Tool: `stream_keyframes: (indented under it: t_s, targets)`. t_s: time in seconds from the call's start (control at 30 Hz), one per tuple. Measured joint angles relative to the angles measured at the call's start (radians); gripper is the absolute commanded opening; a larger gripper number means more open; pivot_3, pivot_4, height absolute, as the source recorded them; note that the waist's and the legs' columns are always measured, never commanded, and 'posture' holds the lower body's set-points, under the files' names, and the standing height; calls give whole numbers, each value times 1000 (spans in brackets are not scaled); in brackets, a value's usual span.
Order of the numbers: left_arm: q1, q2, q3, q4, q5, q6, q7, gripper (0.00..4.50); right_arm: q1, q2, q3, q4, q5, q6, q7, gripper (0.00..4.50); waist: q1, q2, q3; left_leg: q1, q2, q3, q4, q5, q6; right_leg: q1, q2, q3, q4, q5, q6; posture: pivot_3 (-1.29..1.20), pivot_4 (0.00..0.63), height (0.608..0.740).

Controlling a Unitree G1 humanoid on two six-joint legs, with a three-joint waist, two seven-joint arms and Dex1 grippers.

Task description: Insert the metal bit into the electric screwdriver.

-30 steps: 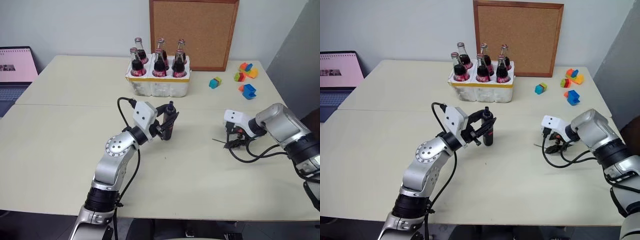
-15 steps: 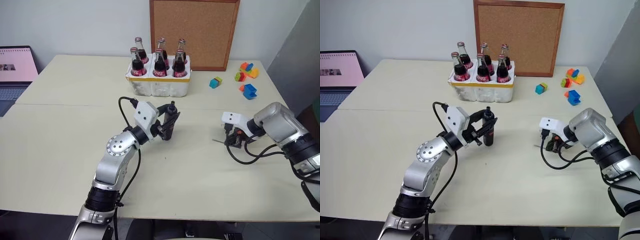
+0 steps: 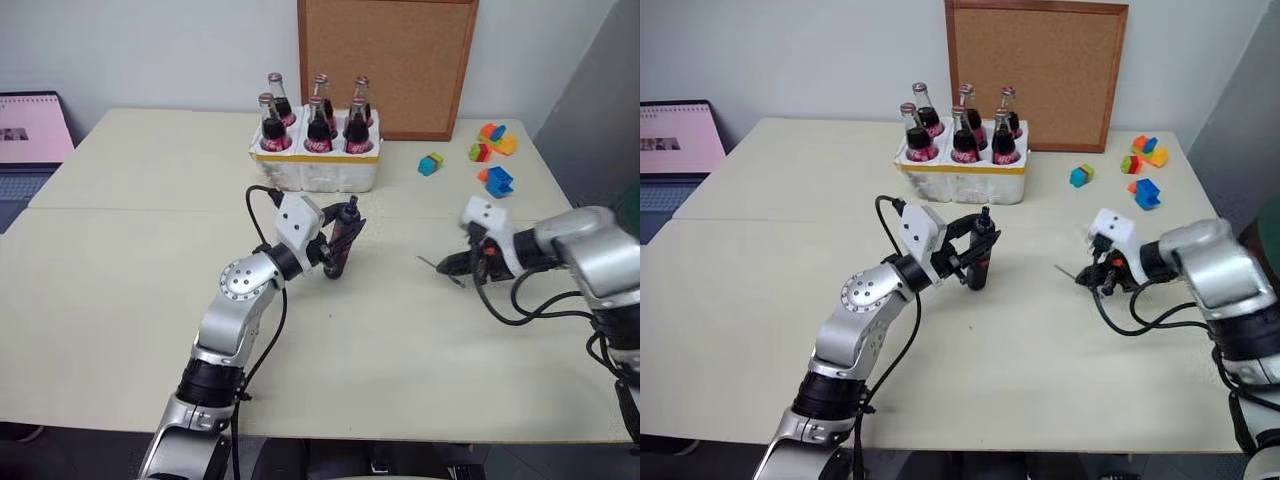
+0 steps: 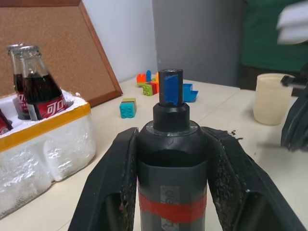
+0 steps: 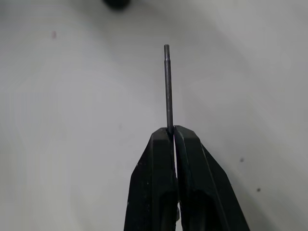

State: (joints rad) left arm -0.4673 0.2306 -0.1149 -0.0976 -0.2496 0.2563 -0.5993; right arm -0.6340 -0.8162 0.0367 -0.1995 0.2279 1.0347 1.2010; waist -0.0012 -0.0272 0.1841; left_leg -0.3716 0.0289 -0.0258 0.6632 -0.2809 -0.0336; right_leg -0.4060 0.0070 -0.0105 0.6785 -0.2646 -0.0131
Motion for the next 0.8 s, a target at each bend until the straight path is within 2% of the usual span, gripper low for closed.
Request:
stream_keyframes:
  t_s: [0.13, 0.17, 0.37, 0.53, 0.7, 0.8]
  targets:
    - [-35, -20, 8, -5, -42, 43, -1, 1652, 38, 120, -194, -156, 126, 101, -100, 0, -2, 0, 0, -2, 0, 0, 0, 0, 0, -1, 0, 1, -1, 0, 0, 0, 150, 740]
    - [-43, -24, 8, -22, -73, 70, -13, 1652, 39, 182, -267, -218, 194, 134, -147, 0, -2, 0, 0, -2, 0, 0, 0, 0, 0, -1, 0, 1, -1, 0, 0, 0, 150, 740]
    - [-41, 38, 7, -58, -159, 152, -116, 1651, 35, 381, -435, -339, 378, 161, -296, 0, -4, 1, 1, -2, 0, 0, -1, 0, 0, -2, 2, 0, 0, 0, 0, 0, 150, 740]
    - [-17, 72, -7, -57, -182, 171, -196, 1651, 39, 494, -460, -378, 505, 133, -420, 0, -5, 3, 2, -2, 0, 0, -1, 0, 0, -3, 2, 0, 0, 0, 0, 0, 150, 740]
    - [-10, 77, -9, -54, -180, 125, -225, 1651, 63, 514, -448, -387, 580, 85, -486, 0, -4, 3, 2, -5, 0, 0, -1, 0, 0, -4, 1, 1, -1, 0, 0, 0, 150, 740]
    - [13, 83, -9, -38, -166, 79, -246, 1651, 87, 537, -399, -387, 590, 11, -512, 0, -7, 3, 2, -5, 0, 1, -1, 0, 0, -5, 2, 1, -1, 0, 0, 0, 150, 740]
